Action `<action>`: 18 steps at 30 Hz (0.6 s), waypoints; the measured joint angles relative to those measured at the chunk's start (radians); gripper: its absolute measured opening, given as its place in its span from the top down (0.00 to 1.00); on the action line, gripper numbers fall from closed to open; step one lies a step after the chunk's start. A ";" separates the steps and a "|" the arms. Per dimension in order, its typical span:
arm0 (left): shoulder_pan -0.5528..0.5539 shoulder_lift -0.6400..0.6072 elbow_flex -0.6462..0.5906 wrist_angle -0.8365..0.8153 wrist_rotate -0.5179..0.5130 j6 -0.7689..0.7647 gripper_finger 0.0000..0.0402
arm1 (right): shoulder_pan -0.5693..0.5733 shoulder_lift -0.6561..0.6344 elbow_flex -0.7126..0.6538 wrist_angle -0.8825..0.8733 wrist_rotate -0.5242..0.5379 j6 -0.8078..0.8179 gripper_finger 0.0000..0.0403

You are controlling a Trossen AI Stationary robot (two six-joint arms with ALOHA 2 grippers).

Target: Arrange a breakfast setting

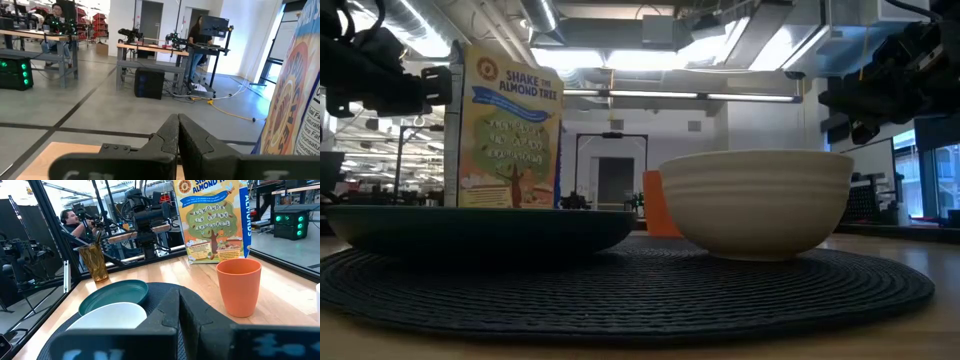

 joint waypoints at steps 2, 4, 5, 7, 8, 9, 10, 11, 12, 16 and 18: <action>0.000 0.000 0.000 0.000 0.000 0.000 1.00 | 0.000 0.000 0.000 0.000 0.000 0.000 1.00; 0.000 0.000 0.000 0.000 0.000 0.000 1.00 | 0.000 0.000 0.000 0.003 0.000 0.000 1.00; 0.000 0.000 0.000 0.000 0.000 0.000 1.00 | 0.000 0.000 0.000 0.007 0.000 0.000 1.00; 0.000 0.000 0.000 0.000 0.000 0.000 1.00 | 0.000 0.000 0.000 0.034 0.000 0.015 1.00; 0.000 0.000 0.000 0.000 0.000 0.000 1.00 | 0.000 0.000 0.000 0.049 0.003 0.029 1.00; 0.000 0.000 0.000 0.000 0.000 0.000 1.00 | 0.000 0.000 0.000 0.063 0.009 0.050 1.00; 0.000 0.000 0.000 0.000 0.000 0.000 1.00 | 0.000 0.000 0.000 0.071 0.016 0.076 1.00; 0.000 0.000 0.000 0.000 0.000 0.000 1.00 | 0.000 0.000 0.000 0.079 0.025 0.107 1.00; 0.000 0.000 0.000 0.000 0.000 0.000 1.00 | 0.000 0.000 0.000 0.083 0.032 0.146 1.00; 0.000 0.000 0.000 0.000 0.000 0.000 1.00 | 0.000 0.000 0.000 0.079 0.057 0.334 1.00; 0.000 0.000 0.000 0.000 0.000 0.000 1.00 | 0.000 0.000 0.000 0.080 0.102 0.415 1.00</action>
